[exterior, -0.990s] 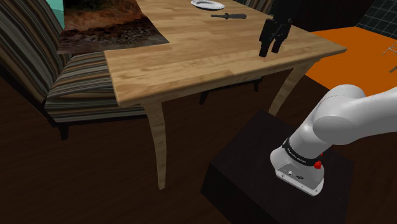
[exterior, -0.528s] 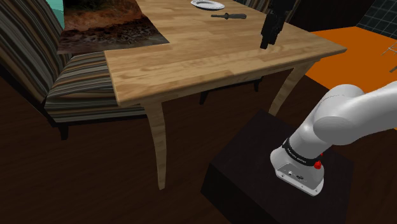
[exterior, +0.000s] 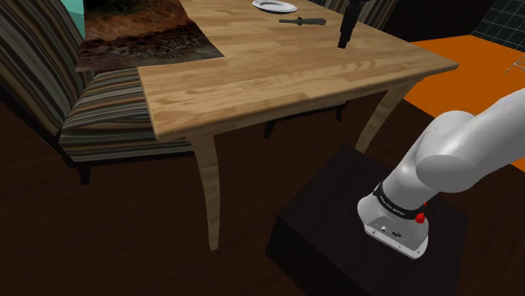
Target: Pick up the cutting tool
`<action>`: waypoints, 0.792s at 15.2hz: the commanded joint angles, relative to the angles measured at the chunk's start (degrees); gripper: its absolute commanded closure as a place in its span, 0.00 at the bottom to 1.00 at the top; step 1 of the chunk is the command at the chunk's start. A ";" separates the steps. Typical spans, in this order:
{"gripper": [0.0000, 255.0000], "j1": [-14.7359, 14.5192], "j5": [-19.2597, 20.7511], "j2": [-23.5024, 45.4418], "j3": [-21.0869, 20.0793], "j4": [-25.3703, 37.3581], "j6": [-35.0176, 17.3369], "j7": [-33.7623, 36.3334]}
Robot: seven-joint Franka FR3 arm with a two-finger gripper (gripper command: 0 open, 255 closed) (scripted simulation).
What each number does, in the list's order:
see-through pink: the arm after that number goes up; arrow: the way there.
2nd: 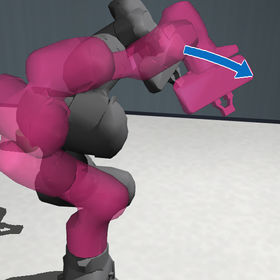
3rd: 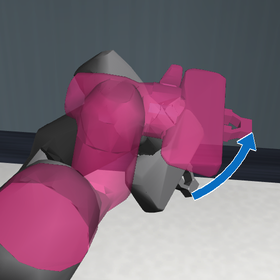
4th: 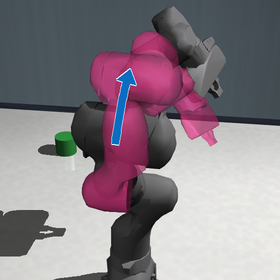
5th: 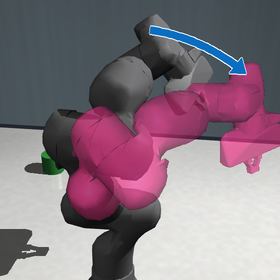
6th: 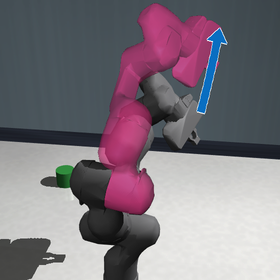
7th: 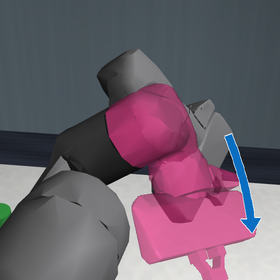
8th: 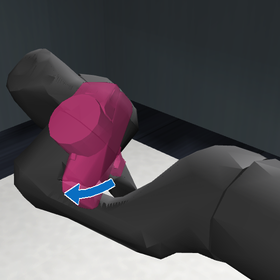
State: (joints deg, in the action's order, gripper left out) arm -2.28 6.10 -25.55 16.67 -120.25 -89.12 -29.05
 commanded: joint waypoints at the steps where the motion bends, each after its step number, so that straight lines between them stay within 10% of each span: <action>1: 0.00 -0.67 0.40 3.87 1.68 3.87 -0.35 -4.90; 12: 0.00 -0.84 -4.55 29.11 8.44 31.23 0.29 -31.25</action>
State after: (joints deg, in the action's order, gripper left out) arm -3.44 2.50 0.63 24.65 -92.65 -89.50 -57.52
